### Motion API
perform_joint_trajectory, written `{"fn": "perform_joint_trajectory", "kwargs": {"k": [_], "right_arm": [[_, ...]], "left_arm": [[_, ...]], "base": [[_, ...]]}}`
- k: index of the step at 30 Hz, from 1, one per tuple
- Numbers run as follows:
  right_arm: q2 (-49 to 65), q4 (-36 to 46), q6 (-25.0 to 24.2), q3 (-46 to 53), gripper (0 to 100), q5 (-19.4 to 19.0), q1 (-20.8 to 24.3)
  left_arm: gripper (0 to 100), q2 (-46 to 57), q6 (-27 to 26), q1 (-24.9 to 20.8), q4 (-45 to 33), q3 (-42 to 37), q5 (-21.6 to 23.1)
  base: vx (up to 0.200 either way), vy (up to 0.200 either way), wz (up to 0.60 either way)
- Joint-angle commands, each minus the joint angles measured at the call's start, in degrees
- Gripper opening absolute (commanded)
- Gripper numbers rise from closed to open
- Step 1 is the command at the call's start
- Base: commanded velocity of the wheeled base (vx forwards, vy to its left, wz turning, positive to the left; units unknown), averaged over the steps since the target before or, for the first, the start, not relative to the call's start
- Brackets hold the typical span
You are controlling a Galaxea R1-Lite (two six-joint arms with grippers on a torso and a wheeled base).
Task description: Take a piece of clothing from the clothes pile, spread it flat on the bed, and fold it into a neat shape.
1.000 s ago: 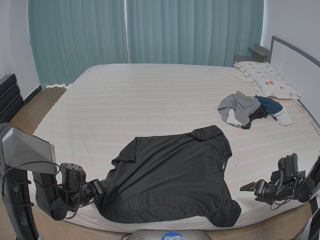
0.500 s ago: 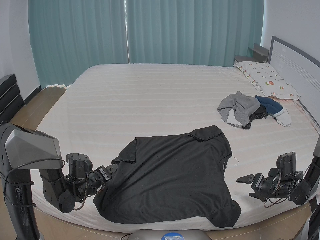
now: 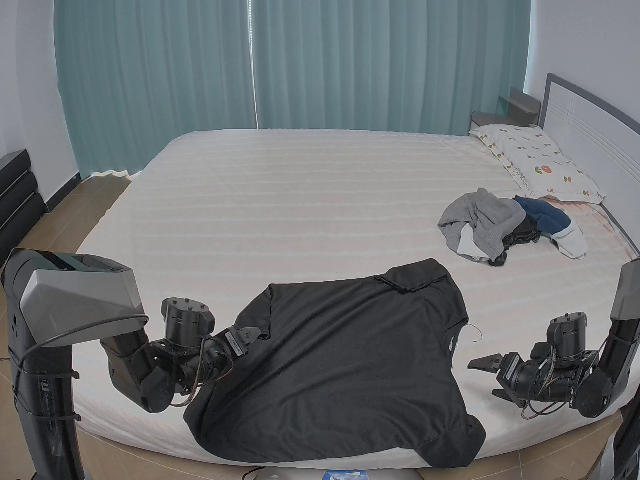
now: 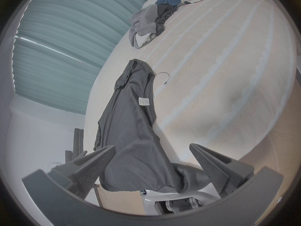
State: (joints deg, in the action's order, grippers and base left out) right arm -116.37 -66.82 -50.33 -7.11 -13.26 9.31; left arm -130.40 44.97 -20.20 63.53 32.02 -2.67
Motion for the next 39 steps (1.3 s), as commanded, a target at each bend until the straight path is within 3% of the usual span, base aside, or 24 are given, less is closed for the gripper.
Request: {"fn": "perform_joint_trajectory", "kwargs": {"k": [1,4,11,17,22,23,29,39], "right_arm": [[-4.0,-4.1,-1.4,1.5,100,0.0,0.9],[-6.1,-8.4,-4.3,2.1,100,-0.1,1.1],[-10.7,-18.4,-4.7,5.4,100,0.0,1.1],[-13.4,-23.1,-4.5,6.8,100,0.0,1.1],[-13.4,-23.1,-4.6,6.8,100,0.0,1.1],[-13.4,-23.1,-4.6,6.8,100,0.0,1.1],[-13.4,-23.1,-4.5,6.9,100,0.0,1.1],[-13.8,-23.1,-4.5,6.9,100,0.0,1.8]], "left_arm": [[100,-1.3,0.2,-2.8,-5.6,7.4,-0.1],[100,-2.6,0.2,-4.4,-11.3,12.9,-0.7],[100,-6.4,0.3,-5.5,-21.2,22.0,-1.1],[100,-7.7,0.2,-5.5,-22.1,23.6,-1.4],[100,-9.2,-0.1,-5.0,-23.1,26.1,-4.5],[0,-9.4,-0.1,-4.8,-23.4,26.8,-4.8],[0,-9.9,0.1,-3.2,-26.5,31.1,-7.3],[0,-10.9,0.8,4.7,-27.0,43.5,-7.8]], "base": [[0.0,0.0,0.0],[0.0,0.0,0.0],[0.0,0.0,0.0],[0.0,0.0,0.0],[0.0,0.0,0.0],[0.0,0.0,0.0],[0.0,0.0,0.0],[0.0,0.0,0.0]]}}
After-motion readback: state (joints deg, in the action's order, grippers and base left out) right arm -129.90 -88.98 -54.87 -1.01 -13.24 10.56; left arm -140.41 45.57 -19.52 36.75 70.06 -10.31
